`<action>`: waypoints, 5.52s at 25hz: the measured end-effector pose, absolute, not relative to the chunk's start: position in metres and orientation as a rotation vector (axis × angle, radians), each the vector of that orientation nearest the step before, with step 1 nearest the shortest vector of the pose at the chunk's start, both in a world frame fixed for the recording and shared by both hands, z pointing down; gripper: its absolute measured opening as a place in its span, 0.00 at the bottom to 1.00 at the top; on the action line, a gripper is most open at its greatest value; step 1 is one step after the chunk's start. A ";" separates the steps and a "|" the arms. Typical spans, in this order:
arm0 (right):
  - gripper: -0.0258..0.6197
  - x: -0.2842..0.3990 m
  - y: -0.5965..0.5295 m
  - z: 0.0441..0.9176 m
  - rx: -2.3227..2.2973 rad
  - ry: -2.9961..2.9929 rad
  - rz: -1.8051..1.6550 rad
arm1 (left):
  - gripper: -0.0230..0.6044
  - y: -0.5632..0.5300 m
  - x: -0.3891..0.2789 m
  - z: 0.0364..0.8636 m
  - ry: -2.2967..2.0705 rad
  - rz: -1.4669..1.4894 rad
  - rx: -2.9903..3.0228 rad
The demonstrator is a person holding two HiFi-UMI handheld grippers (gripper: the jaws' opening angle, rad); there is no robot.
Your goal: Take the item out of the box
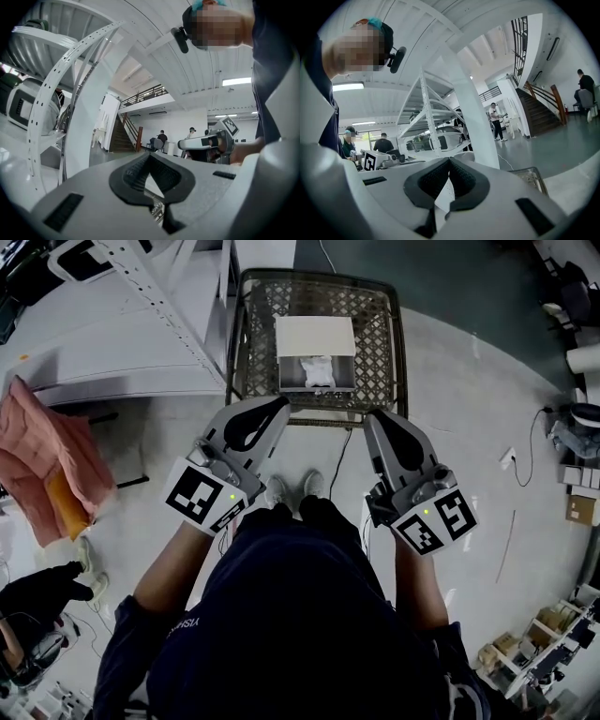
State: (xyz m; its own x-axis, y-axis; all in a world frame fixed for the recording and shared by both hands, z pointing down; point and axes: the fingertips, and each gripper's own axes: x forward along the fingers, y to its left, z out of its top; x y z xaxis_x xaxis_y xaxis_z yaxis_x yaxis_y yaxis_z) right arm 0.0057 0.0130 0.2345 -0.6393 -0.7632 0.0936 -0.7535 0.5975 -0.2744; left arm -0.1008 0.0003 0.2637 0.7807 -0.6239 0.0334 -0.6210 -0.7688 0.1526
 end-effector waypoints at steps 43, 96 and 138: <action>0.08 0.117 -0.184 0.416 -1.169 2.896 -0.963 | 0.22 -0.179 0.018 0.600 -0.791 0.886 2.495; 0.08 0.080 -0.205 0.380 -1.180 2.825 -0.876 | 0.05 -0.212 -0.009 0.485 -0.955 0.877 2.539; 0.08 0.022 -0.215 0.173 -0.997 2.840 -0.225 | 0.05 -0.229 -0.060 0.201 -1.353 0.343 2.873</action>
